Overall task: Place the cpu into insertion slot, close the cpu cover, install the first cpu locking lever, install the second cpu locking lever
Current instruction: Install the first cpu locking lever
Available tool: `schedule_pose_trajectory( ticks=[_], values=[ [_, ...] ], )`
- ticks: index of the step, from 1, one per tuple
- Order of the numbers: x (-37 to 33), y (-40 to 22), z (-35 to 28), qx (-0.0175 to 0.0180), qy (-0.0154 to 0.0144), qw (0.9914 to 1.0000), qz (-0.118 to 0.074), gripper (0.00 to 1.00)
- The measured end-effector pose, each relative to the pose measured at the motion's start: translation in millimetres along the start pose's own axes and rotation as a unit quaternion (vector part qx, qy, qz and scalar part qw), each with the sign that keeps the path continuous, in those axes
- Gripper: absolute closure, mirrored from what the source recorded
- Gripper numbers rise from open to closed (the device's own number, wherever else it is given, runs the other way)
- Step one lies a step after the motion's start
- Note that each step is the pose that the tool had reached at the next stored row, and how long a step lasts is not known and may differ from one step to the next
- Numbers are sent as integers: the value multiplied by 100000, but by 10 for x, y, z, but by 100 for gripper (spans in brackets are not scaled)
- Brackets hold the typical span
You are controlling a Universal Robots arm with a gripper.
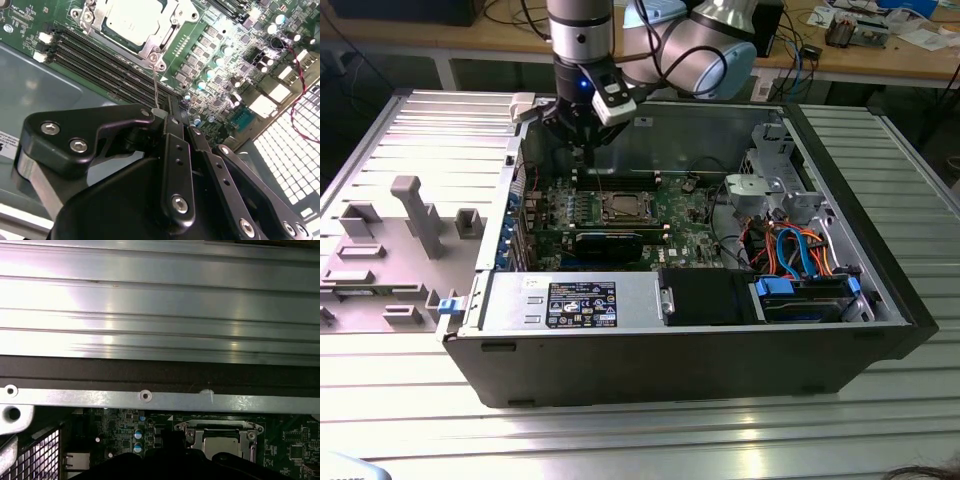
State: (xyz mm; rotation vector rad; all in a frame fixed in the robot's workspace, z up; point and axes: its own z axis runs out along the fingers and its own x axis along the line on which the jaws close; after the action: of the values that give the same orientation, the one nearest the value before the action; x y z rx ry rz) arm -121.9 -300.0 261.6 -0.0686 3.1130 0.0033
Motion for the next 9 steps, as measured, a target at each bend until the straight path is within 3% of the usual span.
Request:
schedule_pose_trajectory(
  ticks=[9],
  values=[
    [-46,-2,29,5,6,100000,2,89]
  ],
)
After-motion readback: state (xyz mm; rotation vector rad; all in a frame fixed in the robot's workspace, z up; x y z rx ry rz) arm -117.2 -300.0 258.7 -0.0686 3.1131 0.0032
